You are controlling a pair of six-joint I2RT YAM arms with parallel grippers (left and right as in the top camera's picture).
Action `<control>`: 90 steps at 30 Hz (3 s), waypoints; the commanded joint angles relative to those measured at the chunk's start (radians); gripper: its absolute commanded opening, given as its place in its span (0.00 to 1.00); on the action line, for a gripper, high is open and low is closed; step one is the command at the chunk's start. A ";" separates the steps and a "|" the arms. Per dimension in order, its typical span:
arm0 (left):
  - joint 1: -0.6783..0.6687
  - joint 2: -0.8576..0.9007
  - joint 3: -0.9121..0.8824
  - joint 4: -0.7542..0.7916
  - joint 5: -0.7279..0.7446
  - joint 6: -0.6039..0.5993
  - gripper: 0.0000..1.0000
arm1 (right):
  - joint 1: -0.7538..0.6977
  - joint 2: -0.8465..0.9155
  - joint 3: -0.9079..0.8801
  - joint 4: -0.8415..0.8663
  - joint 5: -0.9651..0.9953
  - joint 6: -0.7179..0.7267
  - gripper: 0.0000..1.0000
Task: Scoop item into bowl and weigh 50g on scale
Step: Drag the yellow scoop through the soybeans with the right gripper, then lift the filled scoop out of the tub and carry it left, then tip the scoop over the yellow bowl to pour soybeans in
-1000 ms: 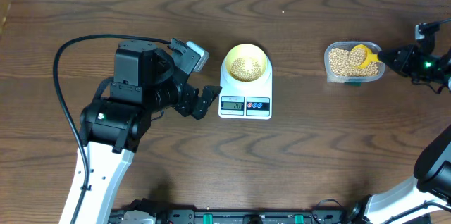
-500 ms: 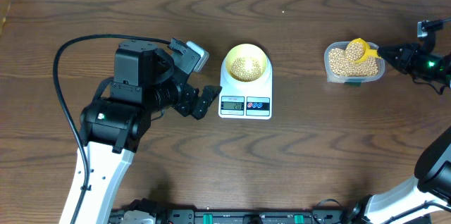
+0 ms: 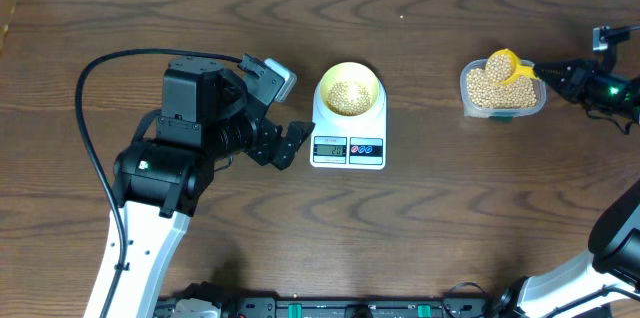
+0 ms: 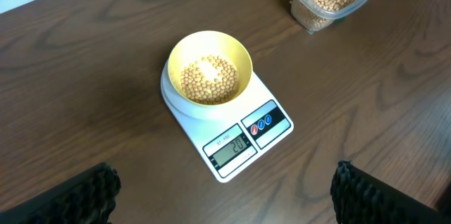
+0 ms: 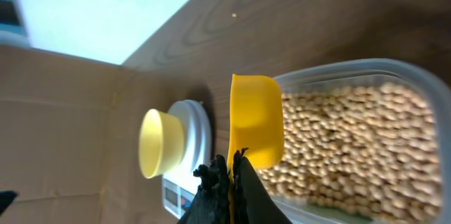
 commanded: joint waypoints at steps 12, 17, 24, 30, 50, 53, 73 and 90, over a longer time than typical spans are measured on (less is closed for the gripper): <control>0.005 0.005 -0.005 0.000 0.009 -0.002 0.98 | -0.003 0.006 -0.008 0.004 -0.146 0.127 0.01; 0.005 0.005 -0.005 0.000 0.009 -0.002 0.97 | 0.003 0.006 -0.008 0.006 -0.175 0.143 0.01; 0.005 0.005 -0.005 0.000 0.009 -0.002 0.98 | 0.049 0.006 -0.008 0.006 -0.175 0.160 0.01; 0.005 0.005 -0.005 0.000 0.009 -0.002 0.97 | 0.126 0.006 -0.008 0.021 -0.175 0.199 0.01; 0.005 0.005 -0.005 0.000 0.009 -0.002 0.97 | 0.344 0.006 -0.008 0.224 -0.174 0.397 0.01; 0.005 0.005 -0.005 0.000 0.009 -0.002 0.97 | 0.385 0.006 -0.008 0.261 -0.174 0.407 0.01; 0.005 0.005 -0.005 0.000 0.009 -0.002 0.98 | 0.575 0.006 -0.008 0.370 -0.075 0.338 0.01; 0.005 0.005 -0.005 0.000 0.009 -0.002 0.97 | 0.658 0.006 -0.008 0.373 0.104 0.145 0.01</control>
